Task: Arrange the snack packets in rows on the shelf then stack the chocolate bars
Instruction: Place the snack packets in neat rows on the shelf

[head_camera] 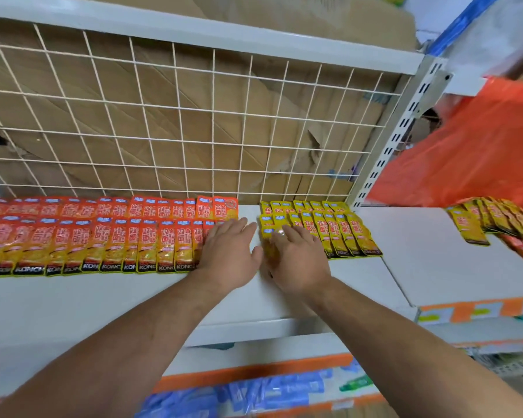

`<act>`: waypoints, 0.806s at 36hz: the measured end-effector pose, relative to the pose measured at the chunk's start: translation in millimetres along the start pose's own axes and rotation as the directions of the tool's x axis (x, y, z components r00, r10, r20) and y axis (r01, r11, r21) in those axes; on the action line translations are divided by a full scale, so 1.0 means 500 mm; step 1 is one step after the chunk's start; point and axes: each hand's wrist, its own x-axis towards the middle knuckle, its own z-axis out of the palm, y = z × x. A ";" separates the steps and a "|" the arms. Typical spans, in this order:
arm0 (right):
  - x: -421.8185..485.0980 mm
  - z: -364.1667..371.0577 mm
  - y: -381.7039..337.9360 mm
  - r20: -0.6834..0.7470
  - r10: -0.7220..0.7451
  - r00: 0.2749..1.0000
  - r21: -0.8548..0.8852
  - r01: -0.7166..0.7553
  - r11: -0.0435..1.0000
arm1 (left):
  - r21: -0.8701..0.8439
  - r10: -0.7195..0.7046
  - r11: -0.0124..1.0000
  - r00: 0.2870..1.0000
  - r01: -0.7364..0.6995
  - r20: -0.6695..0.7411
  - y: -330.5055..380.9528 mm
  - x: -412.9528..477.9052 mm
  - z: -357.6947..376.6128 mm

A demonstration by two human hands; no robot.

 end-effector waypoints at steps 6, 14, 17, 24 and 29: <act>-0.048 -0.021 0.092 0.049 0.078 0.996 0.000 -0.078 0.997 | 0.071 0.078 0.994 0.995 -0.083 0.069 0.096 -0.006 0.008; -0.141 -0.057 0.243 0.039 0.160 0.986 -0.009 -0.160 0.987 | 0.103 0.152 0.981 0.982 -0.163 0.111 0.256 -0.015 0.034; -0.190 -0.071 0.316 0.049 0.201 0.978 -0.013 -0.200 0.980 | 0.107 0.145 0.982 0.981 -0.159 0.125 0.333 -0.022 0.059; -0.308 -0.103 0.503 0.058 0.261 0.964 0.002 -0.262 0.965 | 0.108 0.207 0.969 0.970 -0.222 0.130 0.528 -0.042 0.115; -0.378 -0.126 0.624 0.085 0.302 0.950 0.013 -0.304 0.953 | 0.049 0.230 0.970 0.963 -0.238 0.138 0.660 -0.053 0.150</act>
